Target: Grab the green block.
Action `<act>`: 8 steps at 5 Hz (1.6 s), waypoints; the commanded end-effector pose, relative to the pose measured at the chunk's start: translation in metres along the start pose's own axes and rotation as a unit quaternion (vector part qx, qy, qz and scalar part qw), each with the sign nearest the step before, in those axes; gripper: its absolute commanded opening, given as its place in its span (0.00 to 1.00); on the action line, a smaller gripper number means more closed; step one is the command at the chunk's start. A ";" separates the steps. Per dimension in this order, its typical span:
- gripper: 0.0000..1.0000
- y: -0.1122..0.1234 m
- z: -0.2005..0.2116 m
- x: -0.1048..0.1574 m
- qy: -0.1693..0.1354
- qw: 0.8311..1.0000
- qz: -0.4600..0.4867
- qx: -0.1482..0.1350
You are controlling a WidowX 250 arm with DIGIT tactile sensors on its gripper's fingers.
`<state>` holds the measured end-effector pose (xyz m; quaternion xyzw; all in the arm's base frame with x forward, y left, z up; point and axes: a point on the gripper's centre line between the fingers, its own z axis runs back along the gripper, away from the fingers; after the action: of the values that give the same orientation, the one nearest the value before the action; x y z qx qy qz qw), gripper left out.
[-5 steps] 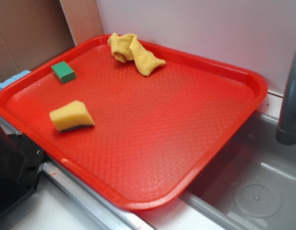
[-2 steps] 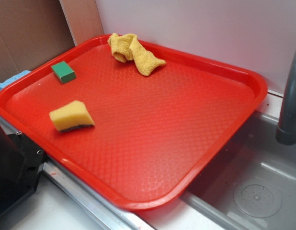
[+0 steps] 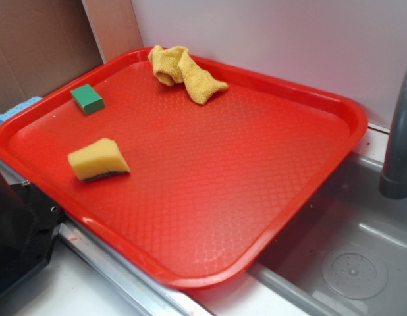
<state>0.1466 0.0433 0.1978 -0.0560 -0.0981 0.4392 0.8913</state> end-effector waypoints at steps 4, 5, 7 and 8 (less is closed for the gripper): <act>1.00 0.022 -0.106 0.091 -0.155 0.967 0.182 0.092; 1.00 0.027 -0.125 0.095 -0.188 0.959 0.179 0.117; 1.00 0.050 -0.160 0.112 -0.232 0.934 0.216 0.163; 1.00 0.055 -0.171 0.114 -0.242 0.929 0.225 0.169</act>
<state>0.2167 0.1566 0.0238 0.1908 -0.2045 0.6175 0.7352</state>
